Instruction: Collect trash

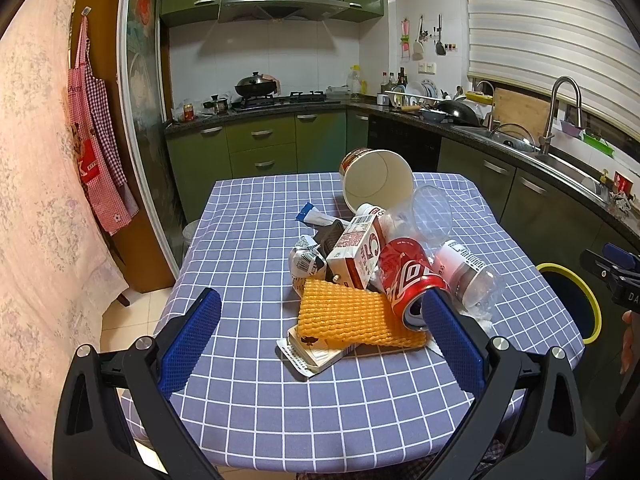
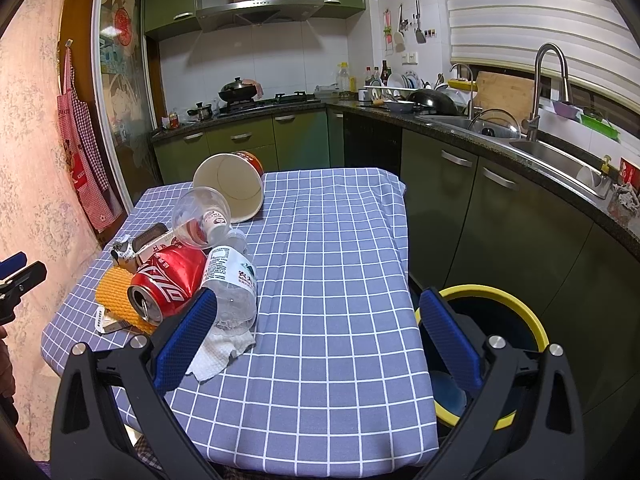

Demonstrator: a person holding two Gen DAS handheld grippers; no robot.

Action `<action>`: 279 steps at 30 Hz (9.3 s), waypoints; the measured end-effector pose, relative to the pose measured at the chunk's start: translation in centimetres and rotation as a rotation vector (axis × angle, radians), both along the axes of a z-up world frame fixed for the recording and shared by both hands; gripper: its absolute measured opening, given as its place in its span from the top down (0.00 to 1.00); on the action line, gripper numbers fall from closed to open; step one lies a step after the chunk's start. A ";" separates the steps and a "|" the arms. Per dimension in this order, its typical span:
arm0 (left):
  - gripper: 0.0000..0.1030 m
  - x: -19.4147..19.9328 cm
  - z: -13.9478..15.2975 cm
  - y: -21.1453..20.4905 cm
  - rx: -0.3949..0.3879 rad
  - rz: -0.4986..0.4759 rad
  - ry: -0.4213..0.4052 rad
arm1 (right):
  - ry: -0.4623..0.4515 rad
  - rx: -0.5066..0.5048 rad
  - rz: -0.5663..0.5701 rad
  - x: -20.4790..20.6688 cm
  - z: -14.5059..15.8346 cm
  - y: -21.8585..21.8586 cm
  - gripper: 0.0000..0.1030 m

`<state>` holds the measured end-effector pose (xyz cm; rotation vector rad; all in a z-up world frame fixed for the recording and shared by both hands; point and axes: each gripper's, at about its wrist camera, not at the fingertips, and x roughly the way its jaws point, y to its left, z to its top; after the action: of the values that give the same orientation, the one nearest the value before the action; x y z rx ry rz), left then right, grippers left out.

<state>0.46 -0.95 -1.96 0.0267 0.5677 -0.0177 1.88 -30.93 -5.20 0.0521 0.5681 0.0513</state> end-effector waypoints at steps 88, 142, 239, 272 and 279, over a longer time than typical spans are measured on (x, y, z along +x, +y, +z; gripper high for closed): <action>0.04 17.5 -0.3 4.9 -0.079 -0.002 -0.025 | 0.114 0.048 0.209 32.8 1.3 7.2 0.96; 0.04 12.0 -7.5 -8.5 0.019 -0.208 0.235 | 0.408 0.282 -0.244 5.9 -10.7 -20.5 0.71; 0.16 7.1 -8.3 -41.5 0.063 -0.847 0.264 | 0.151 0.383 -0.300 -7.1 -6.7 -24.5 0.63; 0.09 5.3 -2.6 -3.6 -0.065 -0.085 0.115 | 0.244 0.279 0.303 8.4 -6.7 6.9 0.32; 0.09 5.4 -3.2 -3.9 -0.072 -0.088 0.125 | 0.286 0.303 0.271 10.5 -8.6 7.7 0.32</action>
<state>5.85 -4.86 -5.18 -0.0193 0.6905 -0.1262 12.39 -23.25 -13.85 0.2806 0.8473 0.3991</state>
